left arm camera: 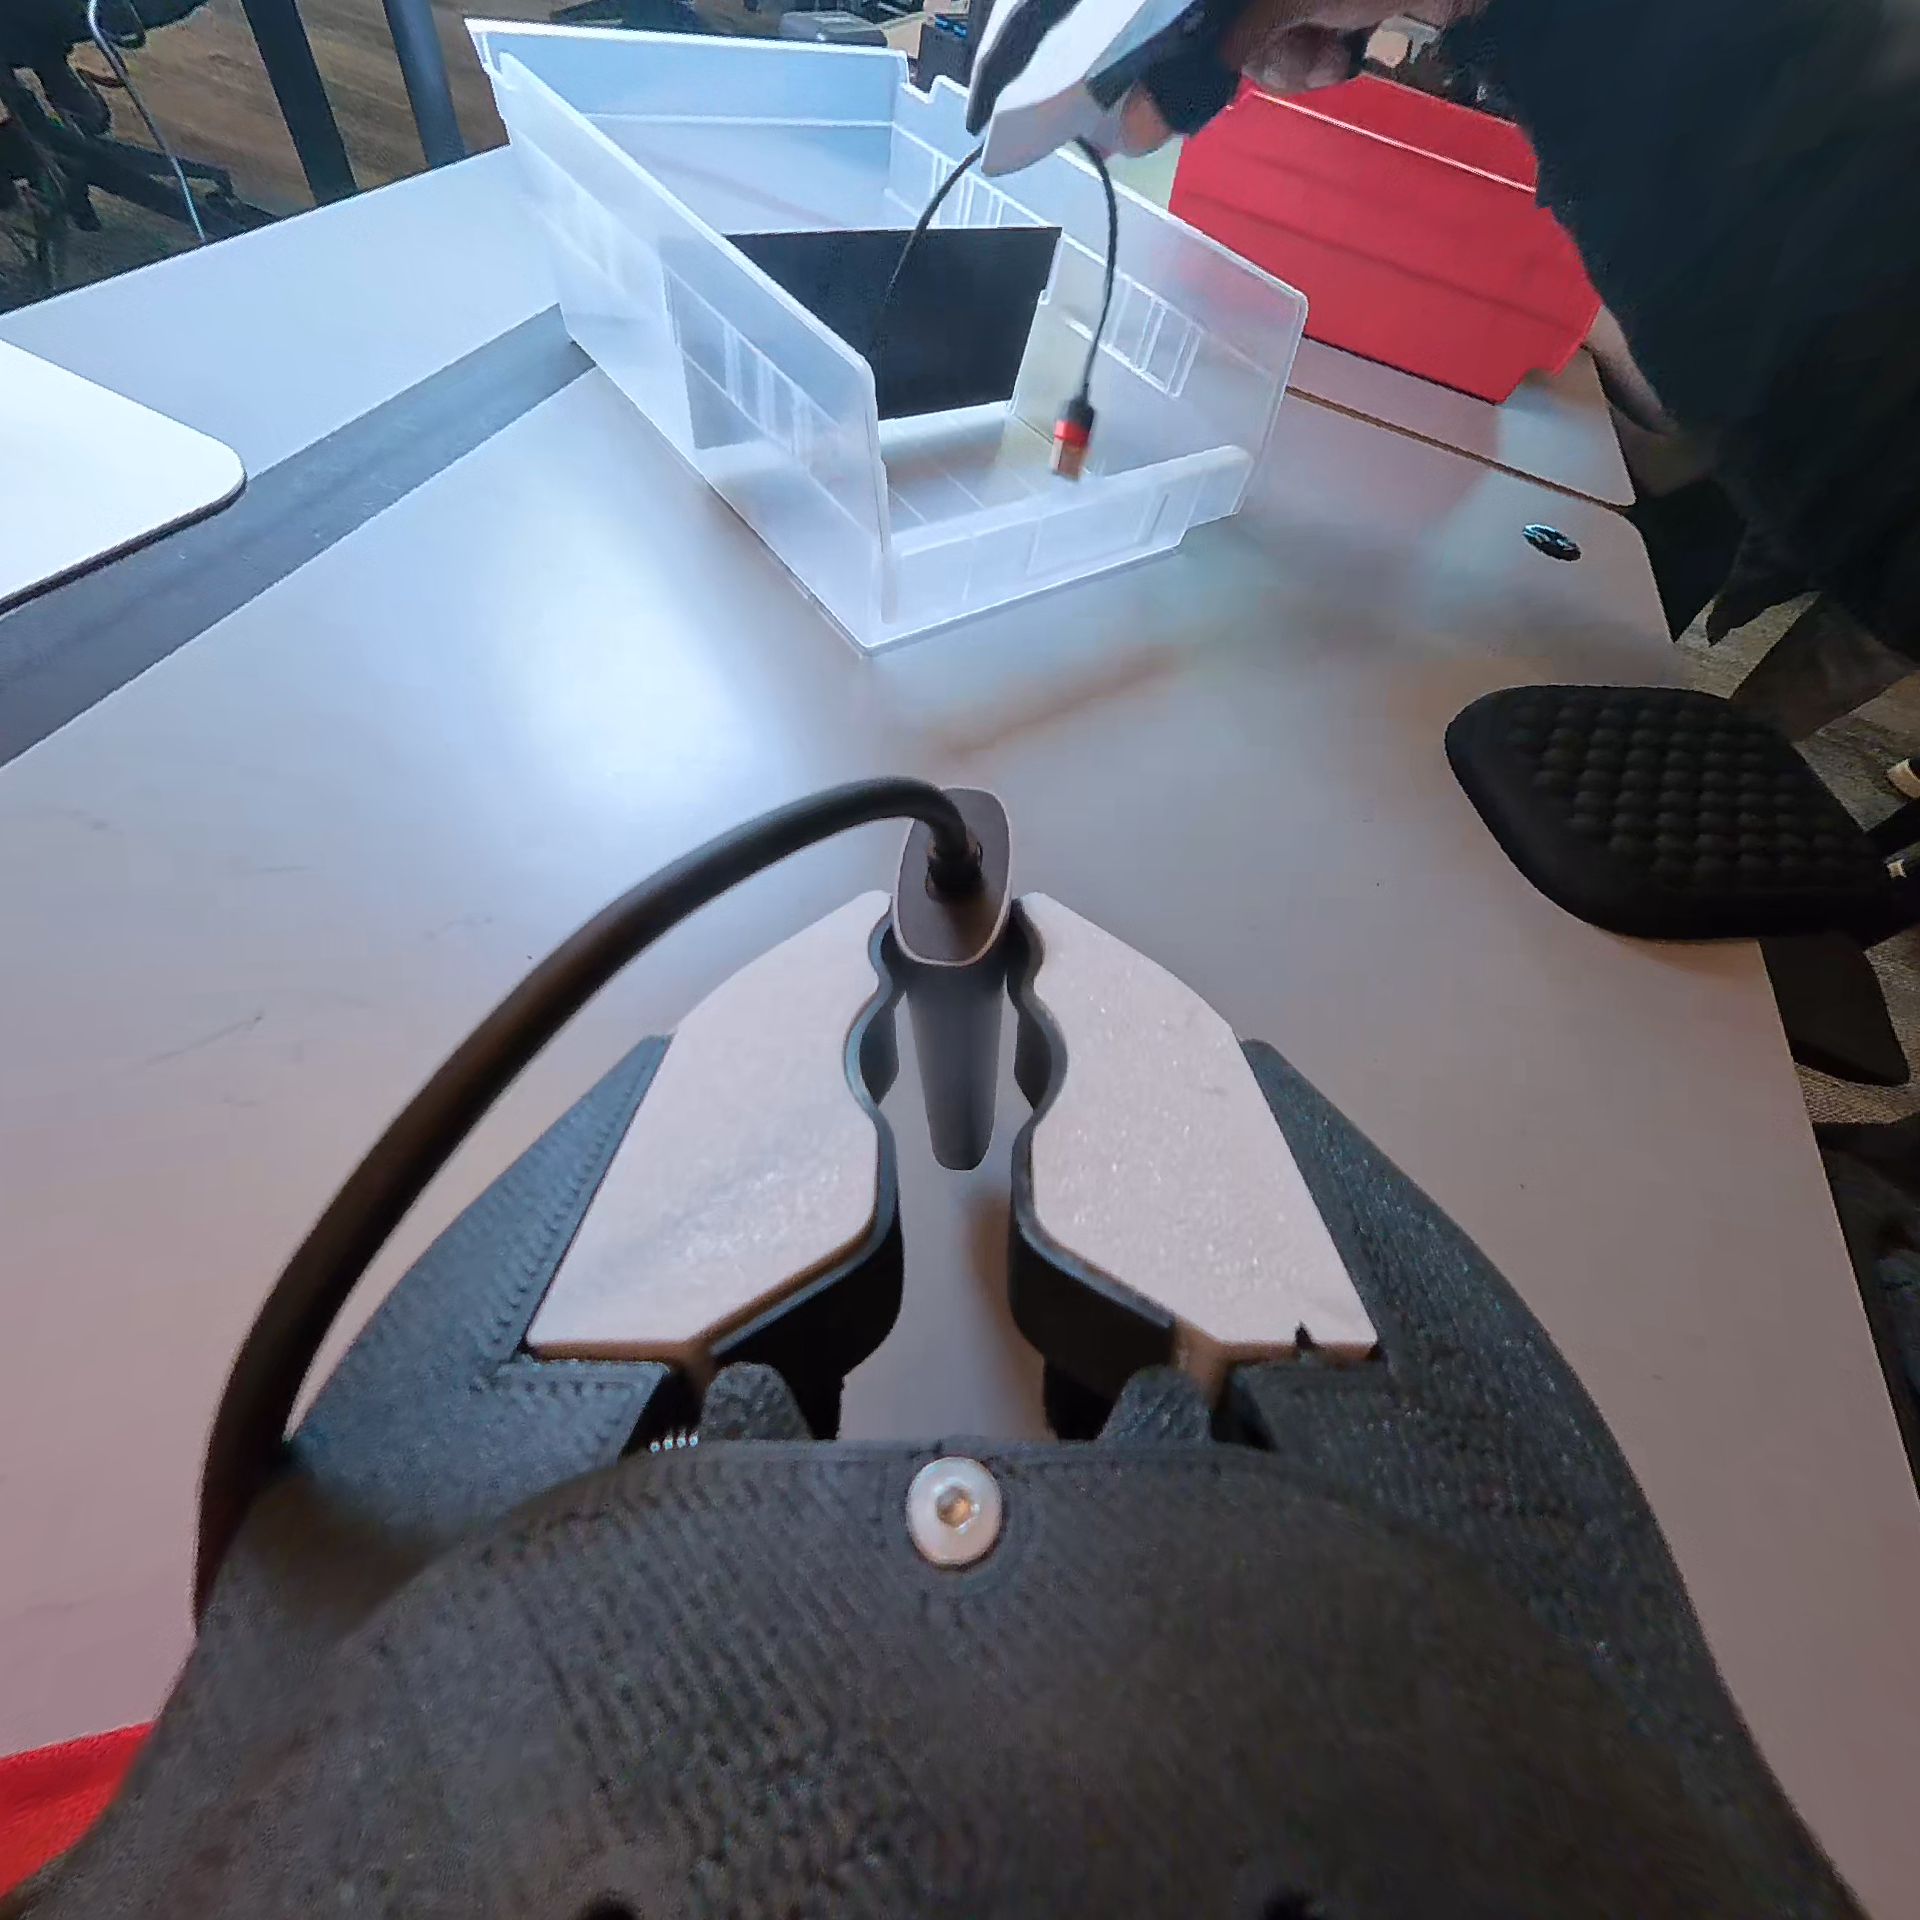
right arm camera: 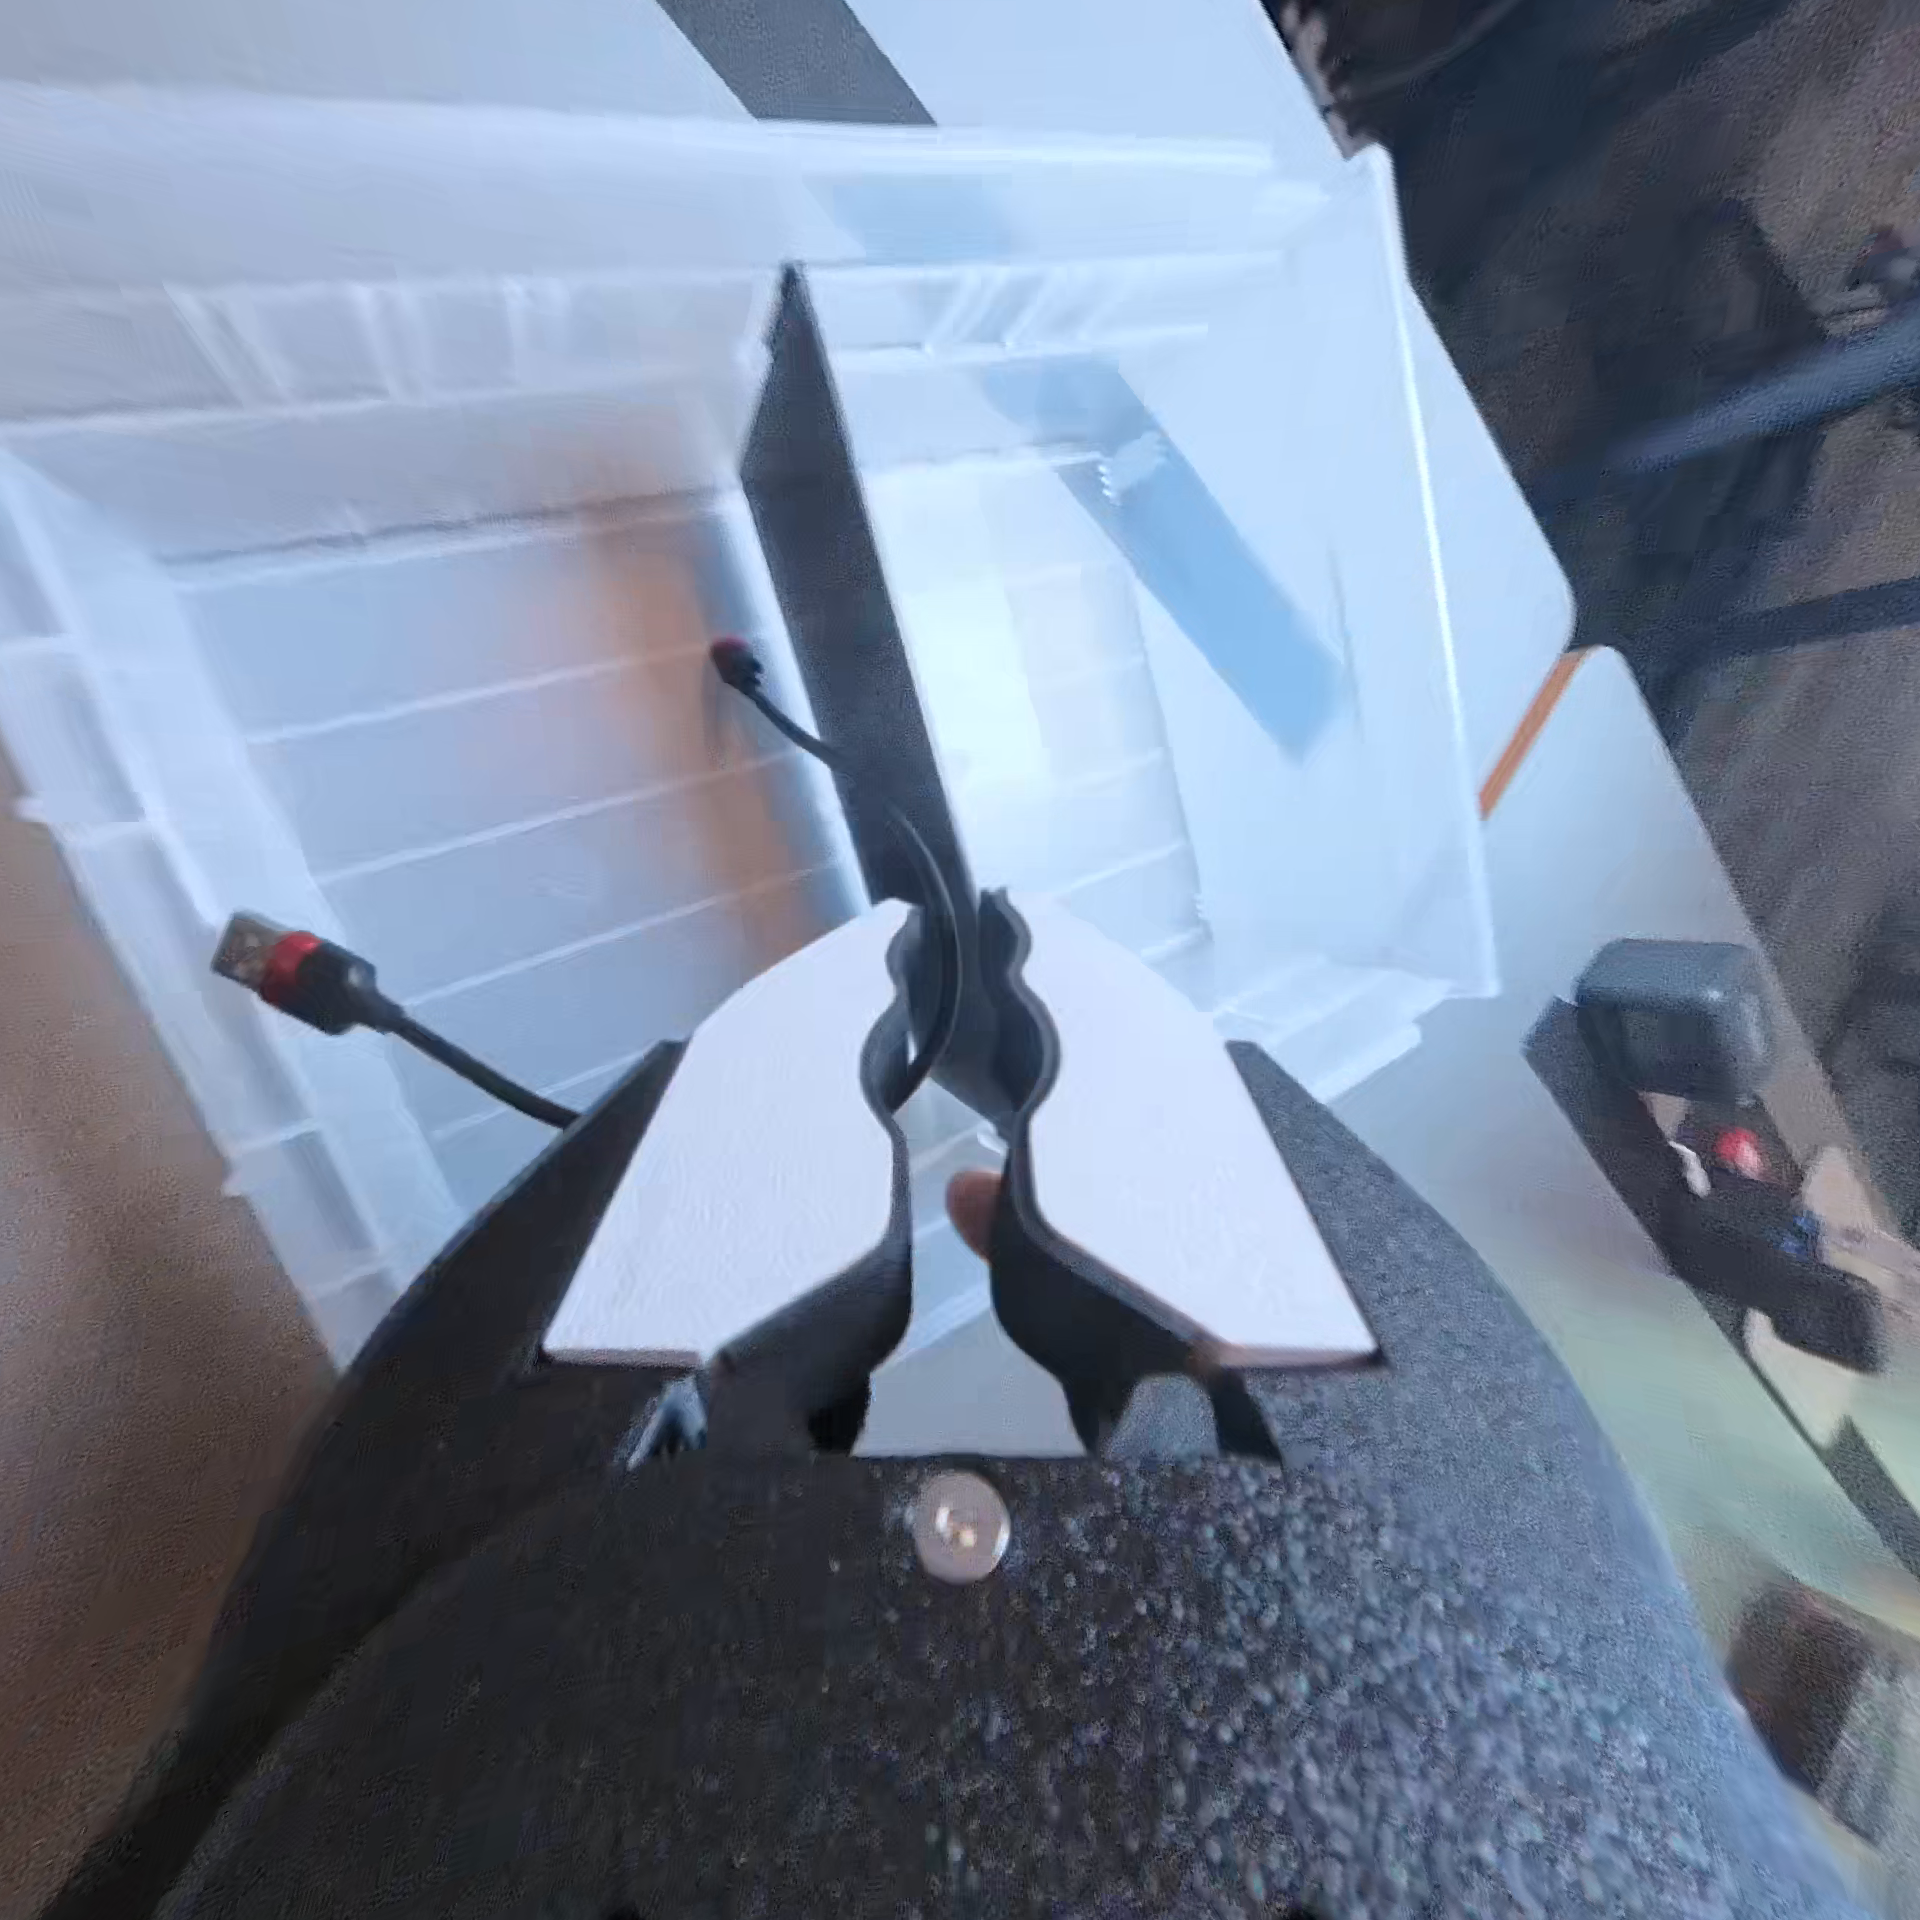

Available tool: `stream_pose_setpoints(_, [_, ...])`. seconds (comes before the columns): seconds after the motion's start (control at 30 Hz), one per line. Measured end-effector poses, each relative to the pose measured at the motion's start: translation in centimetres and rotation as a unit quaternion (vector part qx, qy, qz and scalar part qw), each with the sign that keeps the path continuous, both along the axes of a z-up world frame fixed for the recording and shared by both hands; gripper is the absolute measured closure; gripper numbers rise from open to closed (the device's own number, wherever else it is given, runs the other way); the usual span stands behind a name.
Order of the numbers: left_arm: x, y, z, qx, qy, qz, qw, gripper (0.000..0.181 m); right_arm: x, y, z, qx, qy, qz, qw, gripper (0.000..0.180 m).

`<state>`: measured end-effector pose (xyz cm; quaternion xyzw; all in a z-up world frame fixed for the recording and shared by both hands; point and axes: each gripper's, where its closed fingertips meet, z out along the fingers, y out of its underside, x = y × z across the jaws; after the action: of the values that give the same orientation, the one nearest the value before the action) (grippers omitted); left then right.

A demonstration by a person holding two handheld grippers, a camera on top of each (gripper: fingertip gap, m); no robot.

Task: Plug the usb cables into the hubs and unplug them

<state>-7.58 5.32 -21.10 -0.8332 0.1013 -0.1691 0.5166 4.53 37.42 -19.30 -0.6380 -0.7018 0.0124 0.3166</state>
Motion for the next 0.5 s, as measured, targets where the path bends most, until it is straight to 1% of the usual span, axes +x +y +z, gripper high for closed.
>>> stream_pose_setpoints(0.03, [0.0, 0.0, 0.0, 0.0, 0.0, 0.0, 1.0, 0.163, 0.4, 0.9, -0.1, 0.032, -0.011, -0.011, 0.999, 0.15])
stream_pose_setpoints(0.07, [0.0, -0.1, 0.0, 0.001, 0.001, 0.0, 1.0, 0.163, 0.4, 1.5, 0.1, 0.052, -0.008, -0.019, 0.998, 0.14])
stream_pose_setpoints(0.1, [0.0, -0.1, 0.1, 0.002, 0.002, 0.0, 1.0, 0.163, 0.2, 1.7, 0.7, 0.067, 0.009, -0.023, 0.997, 0.136])
stream_pose_setpoints(0.2, [0.0, 0.0, 0.1, 0.003, 0.001, 0.0, 1.0, 0.163, -0.7, 1.0, 3.3, 0.09, 0.073, -0.021, 0.993, 0.135])
stream_pose_setpoints(0.27, [0.1, 0.1, 0.0, 0.002, 0.0, -0.001, 1.0, 0.163, -1.7, -1.5, 4.8, 0.082, 0.11, 0.012, 0.99, 0.136])
stream_pose_setpoints(0.3, [0.3, 0.1, 0.0, 0.002, 0.0, -0.003, 1.0, 0.163, -2.5, -3.6, 5.3, 0.064, 0.13, 0.042, 0.989, 0.136])
stream_pose_setpoints(0.37, [0.6, 0.1, 0.1, 0.003, 0.0, -0.007, 1.0, 0.163, -4.2, -9.2, 5.9, 0.009, 0.169, 0.122, 0.978, 0.136])
stream_pose_setpoints(0.43, [1.1, 0.0, 0.2, 0.003, 0.003, -0.016, 1.0, 0.163, -5.4, -16.0, 5.8, -0.065, 0.189, 0.217, 0.955, 0.136])
stream_pose_setpoints(0.5, [1.9, -0.1, 0.4, 0.002, 0.017, -0.028, 0.999, 0.163, -5.9, -22.5, 5.1, -0.122, 0.182, 0.303, 0.928, 0.137])
